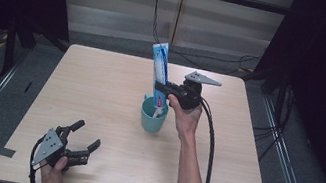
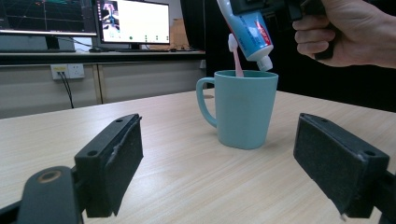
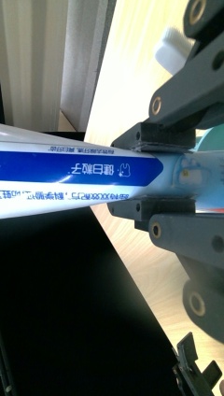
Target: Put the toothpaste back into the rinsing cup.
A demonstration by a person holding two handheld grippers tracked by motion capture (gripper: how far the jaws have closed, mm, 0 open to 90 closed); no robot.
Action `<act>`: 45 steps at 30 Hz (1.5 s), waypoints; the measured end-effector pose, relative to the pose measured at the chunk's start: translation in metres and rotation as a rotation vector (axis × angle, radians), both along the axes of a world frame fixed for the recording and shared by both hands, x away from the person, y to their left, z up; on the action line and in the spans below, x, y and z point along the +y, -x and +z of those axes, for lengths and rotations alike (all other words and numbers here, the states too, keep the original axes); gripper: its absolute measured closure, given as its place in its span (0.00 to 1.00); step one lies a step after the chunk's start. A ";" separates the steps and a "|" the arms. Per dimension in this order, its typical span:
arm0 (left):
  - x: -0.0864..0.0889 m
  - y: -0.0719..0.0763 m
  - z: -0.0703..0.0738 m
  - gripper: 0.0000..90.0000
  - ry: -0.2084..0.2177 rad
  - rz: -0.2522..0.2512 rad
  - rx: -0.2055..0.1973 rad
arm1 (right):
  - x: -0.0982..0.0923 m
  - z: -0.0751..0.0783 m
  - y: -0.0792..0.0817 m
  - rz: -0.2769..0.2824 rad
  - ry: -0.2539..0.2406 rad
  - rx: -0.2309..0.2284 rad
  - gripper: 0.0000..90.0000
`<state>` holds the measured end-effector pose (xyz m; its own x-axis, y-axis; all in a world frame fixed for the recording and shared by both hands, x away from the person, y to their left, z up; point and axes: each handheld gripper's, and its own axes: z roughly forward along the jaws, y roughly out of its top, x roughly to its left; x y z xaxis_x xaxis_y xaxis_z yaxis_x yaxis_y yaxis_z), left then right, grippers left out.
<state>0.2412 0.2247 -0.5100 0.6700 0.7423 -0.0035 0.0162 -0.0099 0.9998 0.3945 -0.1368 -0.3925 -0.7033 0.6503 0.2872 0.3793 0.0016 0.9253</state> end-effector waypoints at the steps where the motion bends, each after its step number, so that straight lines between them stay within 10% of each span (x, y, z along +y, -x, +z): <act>1: 0.000 0.000 0.000 0.17 0.000 0.001 0.000 | 0.001 -0.001 0.000 0.000 0.003 -0.001 0.80; 45: 0.000 0.000 0.000 0.17 0.000 0.006 0.004 | 0.005 -0.058 -0.001 0.026 0.038 0.118 0.79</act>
